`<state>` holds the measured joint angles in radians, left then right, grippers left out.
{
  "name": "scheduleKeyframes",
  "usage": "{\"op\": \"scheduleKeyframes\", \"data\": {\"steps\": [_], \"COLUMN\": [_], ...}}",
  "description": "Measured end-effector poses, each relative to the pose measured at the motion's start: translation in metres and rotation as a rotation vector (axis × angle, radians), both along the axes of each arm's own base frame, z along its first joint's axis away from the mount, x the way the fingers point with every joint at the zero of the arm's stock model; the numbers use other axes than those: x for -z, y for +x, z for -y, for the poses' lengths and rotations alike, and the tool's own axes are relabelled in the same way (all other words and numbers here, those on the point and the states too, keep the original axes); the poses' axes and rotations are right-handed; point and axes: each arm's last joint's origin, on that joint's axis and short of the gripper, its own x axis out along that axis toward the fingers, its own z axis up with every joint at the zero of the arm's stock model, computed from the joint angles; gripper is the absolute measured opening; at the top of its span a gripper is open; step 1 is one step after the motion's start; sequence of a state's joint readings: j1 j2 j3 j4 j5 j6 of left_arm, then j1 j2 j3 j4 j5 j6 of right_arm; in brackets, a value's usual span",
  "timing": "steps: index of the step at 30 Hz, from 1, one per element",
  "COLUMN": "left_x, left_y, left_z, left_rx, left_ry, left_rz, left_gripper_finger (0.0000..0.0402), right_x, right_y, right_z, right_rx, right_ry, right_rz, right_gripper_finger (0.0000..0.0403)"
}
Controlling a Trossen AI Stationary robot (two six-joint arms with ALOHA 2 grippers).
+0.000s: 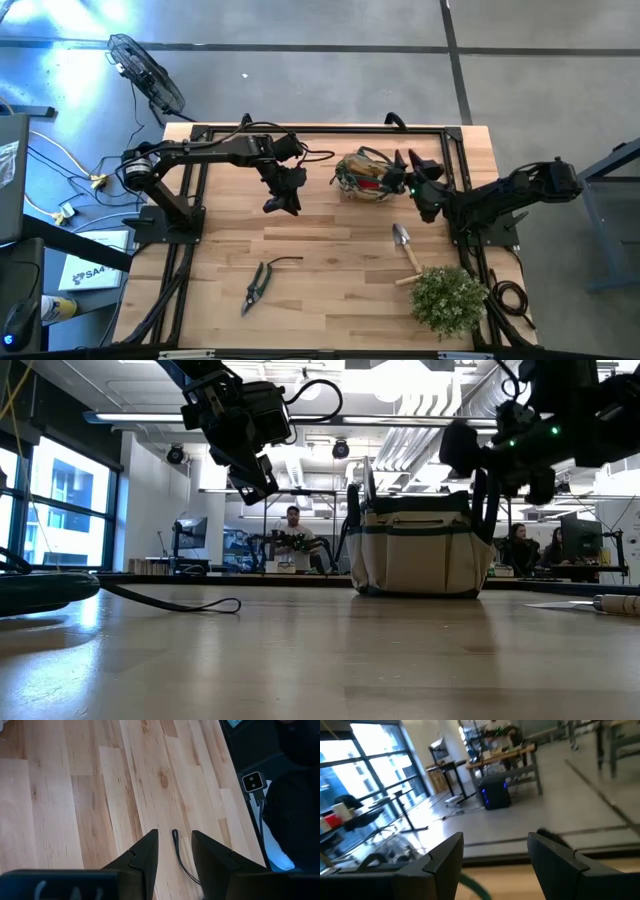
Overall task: Pick & Place Garden tools in Gardening bag
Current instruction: Put the top green shear scissors into the light brown gardening bag
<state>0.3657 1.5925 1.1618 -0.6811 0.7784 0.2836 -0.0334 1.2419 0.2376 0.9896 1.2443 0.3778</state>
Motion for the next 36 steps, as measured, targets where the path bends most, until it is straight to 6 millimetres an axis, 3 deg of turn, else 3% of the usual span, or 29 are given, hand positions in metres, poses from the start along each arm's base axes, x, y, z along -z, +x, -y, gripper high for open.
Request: {"op": "scheduleKeyframes", "data": {"steps": [9, 15, 20, 25, 31, 36], "left_x": [0.0, 0.001, 0.001, 0.001, 0.001, 0.001], "left_y": [0.0, -0.001, -0.002, -0.002, -0.002, -0.002], "left_z": [0.0, 0.0, 0.001, 0.001, 0.001, 0.001], "left_rx": [0.0, 0.0, 0.014, 0.017, 0.016, 0.016], "left_ry": [0.0, -0.005, 0.003, 0.006, 0.004, 0.005], "left_rz": [-0.001, -0.014, -0.015, -0.01, -0.013, -0.013], "left_gripper_finger": [0.0113, 0.0113, 0.0113, 0.0113, 0.0113, 0.0113], "right_x": [-0.019, -0.031, -0.05, -0.065, -0.078, -0.082], "right_y": [0.009, 0.003, -0.005, -0.017, -0.036, -0.051], "right_z": [-0.001, -0.02, -0.038, -0.051, -0.083, -0.108], "right_rx": [0.067, 0.216, 0.119, 0.03, -0.185, -0.369], "right_ry": [-0.051, -0.052, -0.057, -0.055, -0.024, 0.026], "right_rz": [-0.096, -0.254, -0.224, -0.179, -0.047, 0.06], "right_gripper_finger": [0.0211, 0.0211, 0.0199, 0.0157, 0.0119, 0.0052]}}
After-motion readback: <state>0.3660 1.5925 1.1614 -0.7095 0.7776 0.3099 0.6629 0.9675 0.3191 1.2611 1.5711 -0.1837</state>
